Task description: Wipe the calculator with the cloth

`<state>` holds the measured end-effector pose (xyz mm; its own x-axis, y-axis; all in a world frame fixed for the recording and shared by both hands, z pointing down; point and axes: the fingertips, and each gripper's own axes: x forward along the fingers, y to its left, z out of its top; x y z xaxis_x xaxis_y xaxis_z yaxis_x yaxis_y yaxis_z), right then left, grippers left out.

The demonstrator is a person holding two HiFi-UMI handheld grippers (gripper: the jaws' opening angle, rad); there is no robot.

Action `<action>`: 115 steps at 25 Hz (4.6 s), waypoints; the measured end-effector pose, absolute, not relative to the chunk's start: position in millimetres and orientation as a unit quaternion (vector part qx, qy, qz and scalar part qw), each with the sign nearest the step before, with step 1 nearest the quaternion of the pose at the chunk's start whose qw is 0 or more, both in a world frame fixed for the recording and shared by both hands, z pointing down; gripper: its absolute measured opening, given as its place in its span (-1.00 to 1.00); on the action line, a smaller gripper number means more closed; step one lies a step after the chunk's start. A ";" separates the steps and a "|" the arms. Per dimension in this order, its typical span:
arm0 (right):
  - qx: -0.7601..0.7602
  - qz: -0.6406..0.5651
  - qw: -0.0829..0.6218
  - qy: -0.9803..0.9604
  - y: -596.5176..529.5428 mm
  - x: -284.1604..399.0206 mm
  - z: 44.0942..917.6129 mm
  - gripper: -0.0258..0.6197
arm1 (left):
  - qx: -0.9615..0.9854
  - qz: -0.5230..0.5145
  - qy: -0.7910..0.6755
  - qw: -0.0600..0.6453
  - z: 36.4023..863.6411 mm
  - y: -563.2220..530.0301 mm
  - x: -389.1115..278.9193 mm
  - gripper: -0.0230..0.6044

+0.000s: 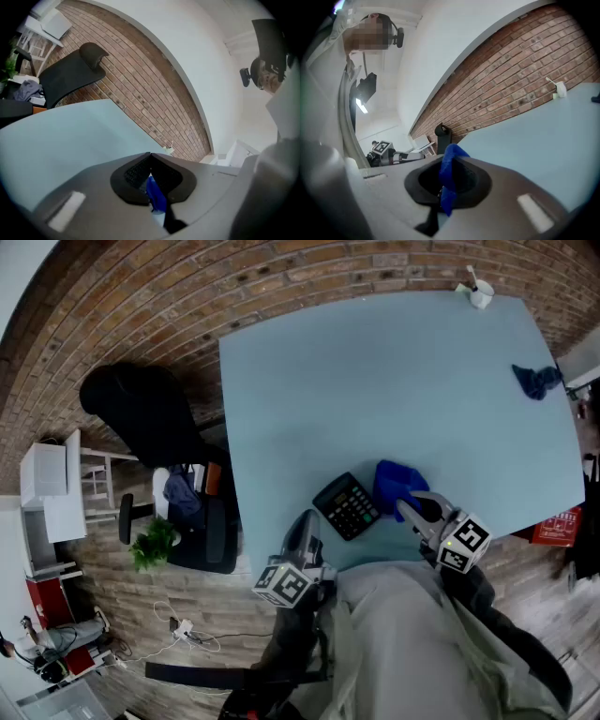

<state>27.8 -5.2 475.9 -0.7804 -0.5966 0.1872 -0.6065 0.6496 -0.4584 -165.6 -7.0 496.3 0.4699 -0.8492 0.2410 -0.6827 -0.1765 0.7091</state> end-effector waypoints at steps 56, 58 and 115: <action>0.110 0.071 0.205 -0.970 42.9 -34.7 462.6 -0.71 | 0.777 -0.195 -0.458 0.386 469.2 -47.4 -92.6 -0.78; 0.146 0.050 0.192 -0.969 22.1 -22.8 445.3 -0.71 | 0.787 -0.205 -0.447 0.372 448.7 -45.6 -89.4 -0.78; -0.126 0.423 -0.253 -0.861 10.2 54.8 340.9 -0.73 | 0.753 -0.438 -0.341 0.353 338.1 -39.7 -119.9 -0.78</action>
<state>54.8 10.2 340.9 -0.8403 0.0027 -0.5421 0.4311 0.6099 -0.6650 -119.9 -39.7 338.1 0.3829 -0.8233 -0.4191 -0.2036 -0.5177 0.8310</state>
